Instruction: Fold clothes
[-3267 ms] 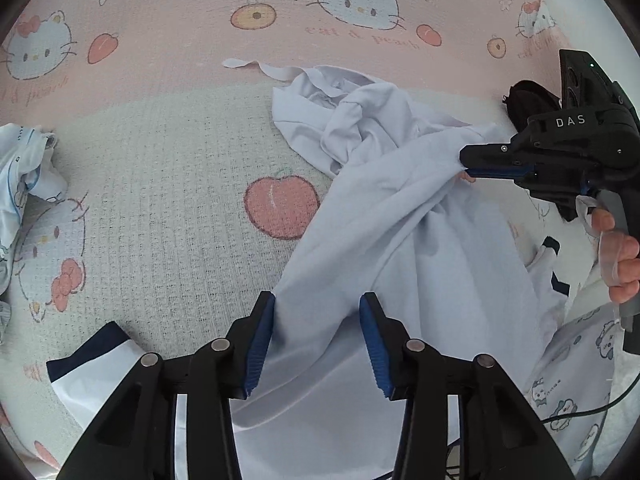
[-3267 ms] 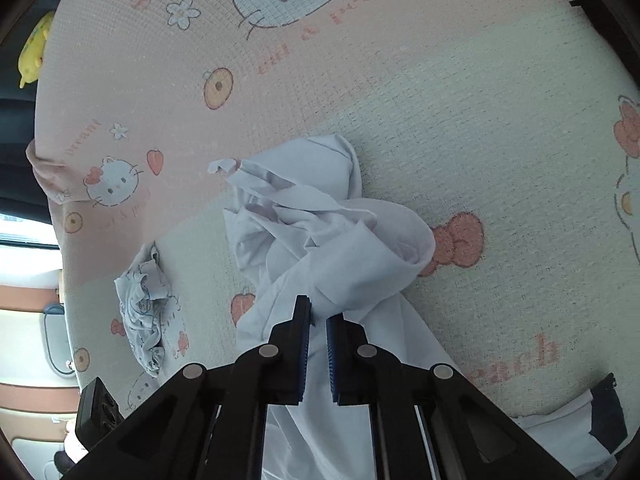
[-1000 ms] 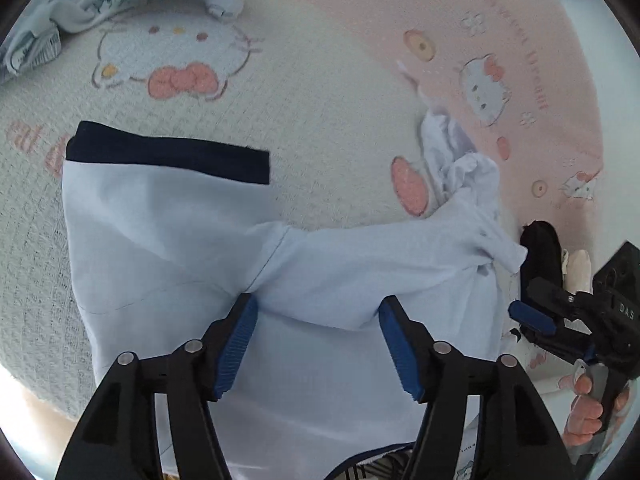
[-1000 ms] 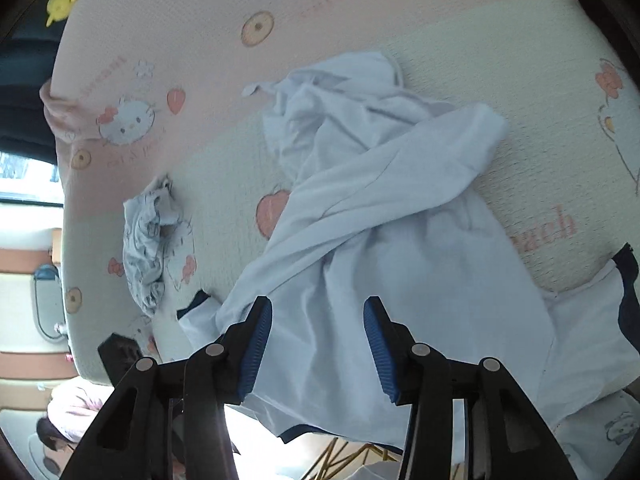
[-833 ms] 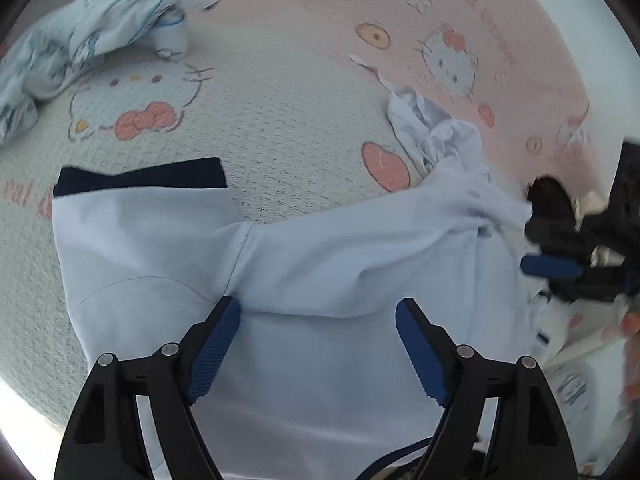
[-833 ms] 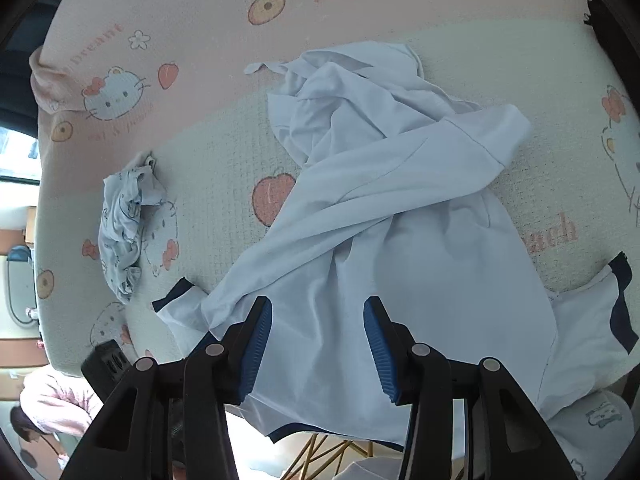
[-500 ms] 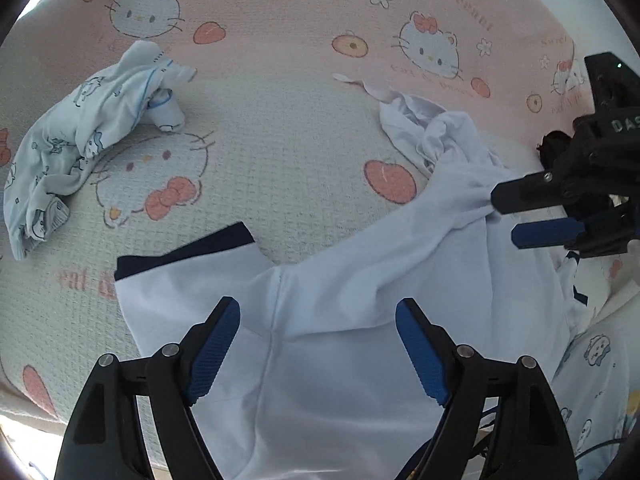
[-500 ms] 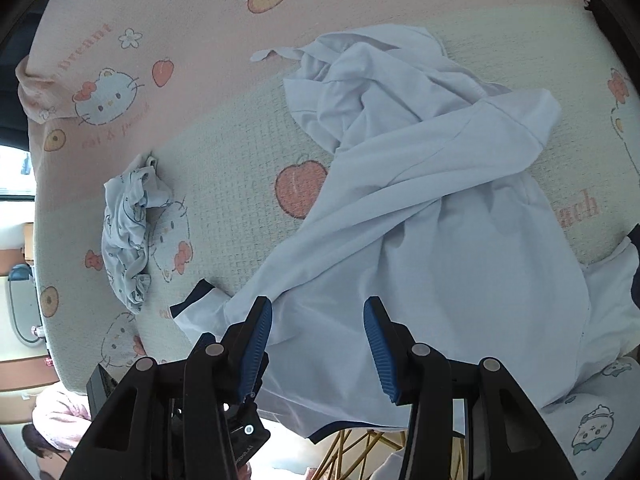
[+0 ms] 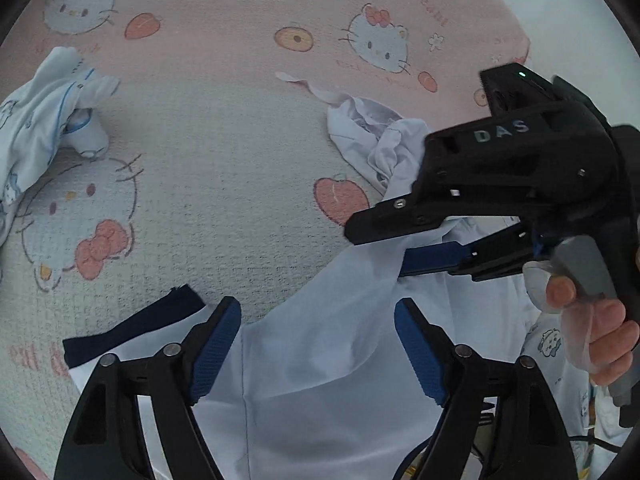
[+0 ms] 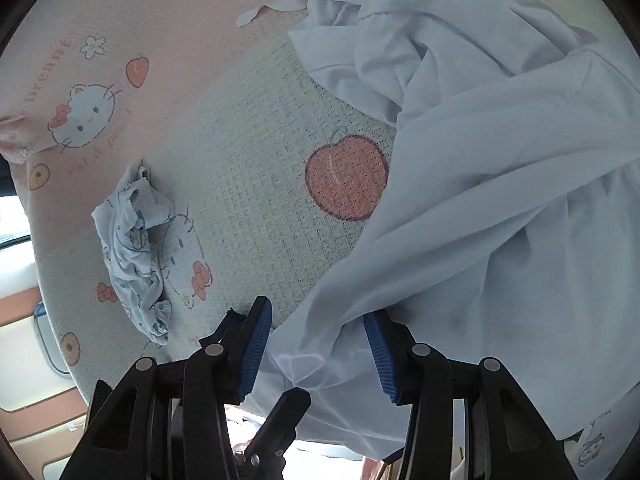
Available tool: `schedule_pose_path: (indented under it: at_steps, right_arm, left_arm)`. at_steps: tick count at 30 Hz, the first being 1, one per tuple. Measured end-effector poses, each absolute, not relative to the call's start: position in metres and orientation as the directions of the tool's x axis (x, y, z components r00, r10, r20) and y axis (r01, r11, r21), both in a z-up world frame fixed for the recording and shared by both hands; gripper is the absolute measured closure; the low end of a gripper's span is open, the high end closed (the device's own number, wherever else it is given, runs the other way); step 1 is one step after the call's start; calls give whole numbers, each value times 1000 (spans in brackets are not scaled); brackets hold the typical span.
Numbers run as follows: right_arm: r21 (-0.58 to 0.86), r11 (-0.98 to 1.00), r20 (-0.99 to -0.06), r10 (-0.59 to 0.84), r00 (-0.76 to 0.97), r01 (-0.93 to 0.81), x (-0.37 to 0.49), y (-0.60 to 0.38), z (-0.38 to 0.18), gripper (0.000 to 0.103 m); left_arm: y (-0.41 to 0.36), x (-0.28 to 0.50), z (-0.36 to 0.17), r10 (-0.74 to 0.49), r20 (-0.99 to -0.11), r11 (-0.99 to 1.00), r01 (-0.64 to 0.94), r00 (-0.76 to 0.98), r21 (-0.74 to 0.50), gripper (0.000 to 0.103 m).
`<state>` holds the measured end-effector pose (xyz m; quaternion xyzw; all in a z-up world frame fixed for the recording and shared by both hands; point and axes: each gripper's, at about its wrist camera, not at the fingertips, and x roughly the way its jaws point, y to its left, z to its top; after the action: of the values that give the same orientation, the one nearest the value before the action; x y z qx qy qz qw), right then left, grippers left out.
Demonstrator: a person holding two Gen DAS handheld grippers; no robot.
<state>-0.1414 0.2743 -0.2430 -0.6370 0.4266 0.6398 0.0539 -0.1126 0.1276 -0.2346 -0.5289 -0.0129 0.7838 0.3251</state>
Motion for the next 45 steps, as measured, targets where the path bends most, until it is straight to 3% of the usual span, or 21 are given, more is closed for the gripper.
schedule_pose_path:
  at_steps: [2, 4, 5, 10, 11, 22, 31, 33, 38, 45]
  right_arm:
    - [450, -668, -878, -453, -156, -593, -147, 270, -249, 56]
    - [422, -699, -895, -421, -144, -578, -146, 268, -253, 64]
    - [407, -713, -904, -404, -140, -571, -146, 267, -254, 77]
    - [422, -740, -904, -386, -183, -523, -138, 264, -244, 89]
    - [430, -743, -901, -386, -196, -513, -136, 263, -241, 92]
    - [526, -734, -850, -428, -309, -430, -94, 270, -212, 93]
    - [533, -691, -846, -446, -292, -488, -38, 298, -238, 94]
    - [532, -679, -846, -447, -291, -505, -29, 302, -245, 103]
    - [530, -649, -846, -448, -288, -546, -7, 314, -263, 103]
    - [526, -663, -850, -410, -330, -533, -22, 316, -222, 97]
  left_arm:
    - [136, -111, -242, 496, -840, -786, -526, -221, -326, 65]
    - [143, -109, -251, 481, -855, -777, -545, -195, -313, 77]
    - [142, -108, -252, 491, -850, -775, -543, -192, -325, 78]
    - [131, -109, -253, 540, -825, -776, -478, -168, -411, 92]
    - [130, -109, -251, 545, -822, -779, -464, -165, -423, 93]
    - [147, -57, -207, 572, -802, -739, -531, -170, -414, 94]
    - [181, -15, -237, 482, -868, -751, -566, -118, -340, 94]
    - [188, -10, -246, 459, -881, -760, -563, -112, -325, 94]
    - [186, -11, -251, 480, -871, -777, -511, -103, -367, 94]
    - [188, 4, -250, 458, -878, -783, -531, -138, -325, 94]
